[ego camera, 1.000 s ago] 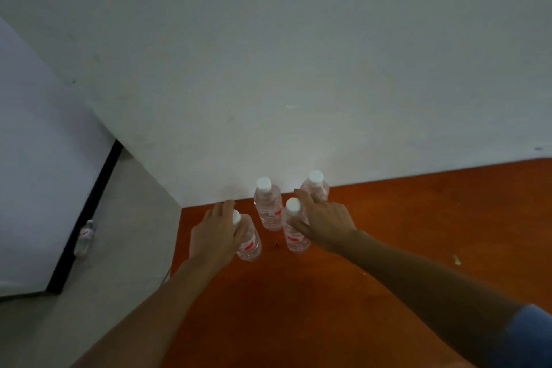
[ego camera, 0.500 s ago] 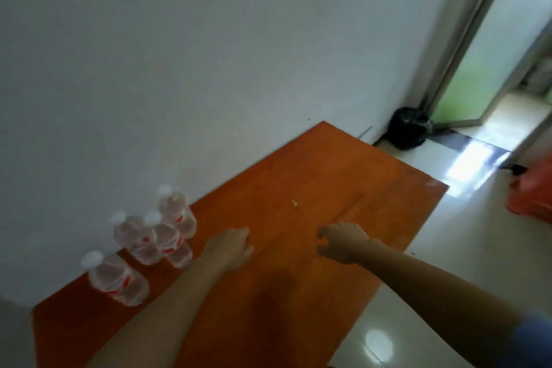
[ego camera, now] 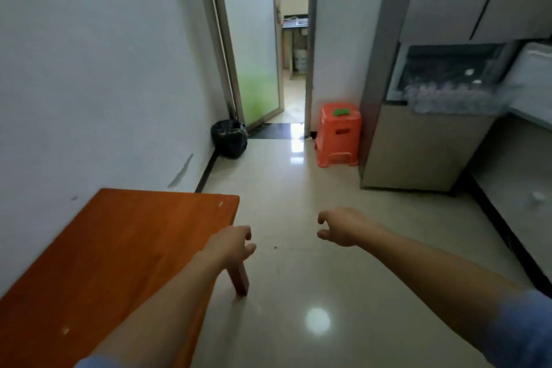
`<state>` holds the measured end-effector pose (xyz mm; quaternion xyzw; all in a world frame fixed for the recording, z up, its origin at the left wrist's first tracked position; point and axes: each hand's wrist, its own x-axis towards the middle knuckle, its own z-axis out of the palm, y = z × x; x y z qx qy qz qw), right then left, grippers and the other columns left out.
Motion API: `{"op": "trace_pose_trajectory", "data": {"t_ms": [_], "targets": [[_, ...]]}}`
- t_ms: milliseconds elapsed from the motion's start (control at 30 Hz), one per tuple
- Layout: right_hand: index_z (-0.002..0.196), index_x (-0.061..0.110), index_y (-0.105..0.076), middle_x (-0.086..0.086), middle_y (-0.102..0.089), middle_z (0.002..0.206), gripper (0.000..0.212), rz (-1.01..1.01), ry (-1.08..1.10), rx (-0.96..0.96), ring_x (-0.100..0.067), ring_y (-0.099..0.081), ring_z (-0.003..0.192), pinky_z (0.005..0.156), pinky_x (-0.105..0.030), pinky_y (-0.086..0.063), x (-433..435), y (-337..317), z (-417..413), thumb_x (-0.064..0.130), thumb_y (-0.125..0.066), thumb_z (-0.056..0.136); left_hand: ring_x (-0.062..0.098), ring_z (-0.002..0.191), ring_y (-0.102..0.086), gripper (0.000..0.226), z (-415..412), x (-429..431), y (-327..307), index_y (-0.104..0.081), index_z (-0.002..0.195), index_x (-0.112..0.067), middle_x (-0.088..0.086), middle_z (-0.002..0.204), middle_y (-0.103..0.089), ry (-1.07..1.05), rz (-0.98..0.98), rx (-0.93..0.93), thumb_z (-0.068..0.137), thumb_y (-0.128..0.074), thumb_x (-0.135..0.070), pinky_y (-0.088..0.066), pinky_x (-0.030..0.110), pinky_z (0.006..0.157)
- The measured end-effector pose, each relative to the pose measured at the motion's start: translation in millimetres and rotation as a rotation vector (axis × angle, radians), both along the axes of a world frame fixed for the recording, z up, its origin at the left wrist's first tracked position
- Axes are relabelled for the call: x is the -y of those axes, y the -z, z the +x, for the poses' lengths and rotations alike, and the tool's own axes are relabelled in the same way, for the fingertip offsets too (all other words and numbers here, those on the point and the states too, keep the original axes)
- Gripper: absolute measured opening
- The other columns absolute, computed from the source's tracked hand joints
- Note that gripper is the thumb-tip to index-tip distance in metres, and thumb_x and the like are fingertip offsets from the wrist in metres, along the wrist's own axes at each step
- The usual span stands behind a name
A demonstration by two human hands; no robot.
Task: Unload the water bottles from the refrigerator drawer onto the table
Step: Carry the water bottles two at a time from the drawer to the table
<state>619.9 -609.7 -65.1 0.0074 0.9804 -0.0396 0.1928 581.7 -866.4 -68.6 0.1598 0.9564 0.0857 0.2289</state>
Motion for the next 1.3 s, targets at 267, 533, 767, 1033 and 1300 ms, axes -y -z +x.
{"op": "trace_pose_trajectory", "data": {"t_ms": [267,533,767,1033,1300], "targets": [[0.133,0.024,-0.053,-0.004,-0.06,0.129,0.046,0.003,0.267,-0.074,-0.024,-0.058,0.113,0.088,-0.037,-0.048,-205,-17,-50,0.046,-0.053,0.093,0.021,0.095,-0.061,0.04,-85,-215,-5,-0.055,0.123,-0.022,0.005,0.116,-0.063,0.191,0.039,-0.005,0.092,-0.052,-0.046,-0.05,0.034,0.081],[0.13,0.025,-0.055,-0.003,-0.058,0.131,0.043,0.028,0.421,-0.088,-0.024,-0.056,0.116,0.088,-0.035,-0.045,-349,6,-141,0.045,-0.051,0.092,0.018,0.099,-0.058,0.036,-230,-369,5,-0.057,0.12,-0.019,0.005,0.119,-0.061,0.342,0.073,-0.014,0.093,-0.054,-0.043,-0.046,0.028,0.081],[0.119,0.025,-0.06,-0.001,-0.064,0.12,0.038,-0.045,0.666,-0.13,-0.024,-0.06,0.108,0.083,-0.034,-0.049,-482,-5,-226,0.05,-0.055,0.09,0.02,0.1,-0.058,0.031,-367,-517,-13,-0.06,0.113,-0.017,0.005,0.117,-0.06,0.511,0.101,-0.018,0.091,-0.056,-0.038,-0.05,0.033,0.089],[0.114,0.027,-0.06,0.001,-0.066,0.11,0.036,-0.111,0.818,-0.157,-0.02,-0.062,0.094,0.081,-0.037,-0.053,-628,5,-270,0.052,-0.057,0.088,0.03,0.097,-0.064,0.028,-441,-690,-14,-0.066,0.099,-0.011,0.011,0.104,-0.069,0.667,0.124,-0.033,0.087,-0.053,-0.032,-0.051,0.037,0.078],[0.116,0.025,-0.062,0.001,-0.068,0.11,0.035,-0.209,0.827,-0.272,-0.017,-0.063,0.095,0.079,-0.031,-0.05,-787,7,-337,0.047,-0.061,0.089,0.021,0.092,-0.065,0.02,-500,-848,5,-0.063,0.101,-0.018,0.005,0.104,-0.069,0.568,0.214,-0.038,0.089,-0.055,-0.031,-0.052,0.034,0.08]]}}
